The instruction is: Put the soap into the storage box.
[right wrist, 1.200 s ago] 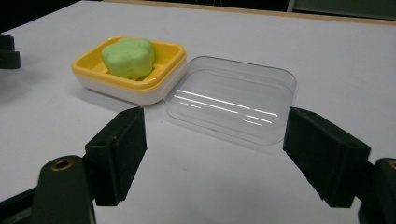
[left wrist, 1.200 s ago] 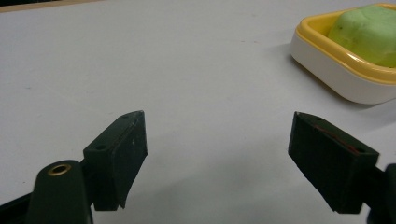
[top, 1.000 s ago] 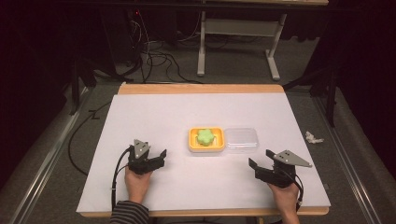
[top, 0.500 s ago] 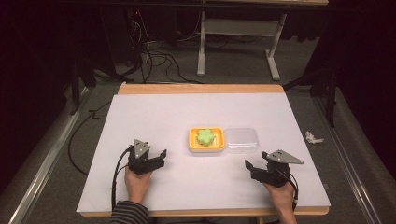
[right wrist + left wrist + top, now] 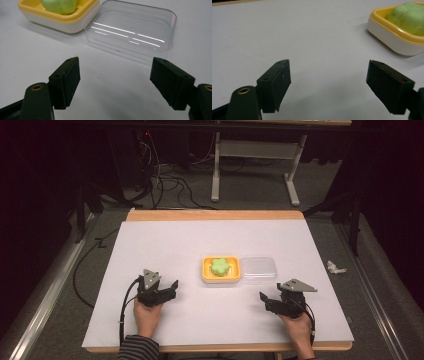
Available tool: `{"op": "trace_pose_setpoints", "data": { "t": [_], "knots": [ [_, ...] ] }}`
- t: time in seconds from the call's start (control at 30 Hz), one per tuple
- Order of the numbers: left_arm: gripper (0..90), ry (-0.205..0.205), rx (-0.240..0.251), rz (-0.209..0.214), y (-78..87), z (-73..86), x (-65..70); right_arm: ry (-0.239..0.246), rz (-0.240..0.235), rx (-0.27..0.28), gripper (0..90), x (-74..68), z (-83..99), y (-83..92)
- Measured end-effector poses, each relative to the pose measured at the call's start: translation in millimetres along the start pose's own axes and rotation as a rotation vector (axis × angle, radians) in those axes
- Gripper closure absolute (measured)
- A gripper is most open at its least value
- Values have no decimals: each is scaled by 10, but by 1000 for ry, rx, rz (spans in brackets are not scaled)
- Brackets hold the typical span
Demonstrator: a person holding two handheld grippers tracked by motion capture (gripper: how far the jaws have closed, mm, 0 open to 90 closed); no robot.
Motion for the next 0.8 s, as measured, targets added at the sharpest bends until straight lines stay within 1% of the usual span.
{"op": "trace_pose_setpoints", "data": {
  "t": [0.13, 0.17, 0.27, 0.3, 0.47, 0.53, 0.6, 0.8],
  "knots": [
    [203, 3, 0, -1, -1, -1, 0, -3, 5, -15, 246, 5, 28, -45],
    [203, 7, 2, 0, -4, -2, 2, 1, 5, -16, 246, 8, 31, -52],
    [204, 3, 1, 0, 0, -1, 1, 9, 13, -25, 247, 17, 48, -68],
    [203, 2, 1, 0, 0, -1, 2, 1, 15, -29, 247, 12, 57, -76],
    [203, 3, 1, -2, -2, -1, 0, 3, 21, -45, 248, 22, 99, -117],
    [204, 3, 0, -1, -1, -1, 0, 4, 24, -50, 249, 20, 109, -120],
    [204, -1, 0, -2, 1, 0, -1, 15, 27, -51, 251, 20, 114, -120],
    [205, 2, 1, -4, -4, 1, -1, 17, 31, -59, 254, 12, 122, -126]
  ]
}}
Point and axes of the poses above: each handheld gripper's, and its own axes: y roughly backward along the jaws, z roughly out of its underside, x roughly to its right, the point moved 8 cm from there along -y, roughly forward along the jaws, and after that the axes turned 13 degrees about y, right-handed, at the moved point
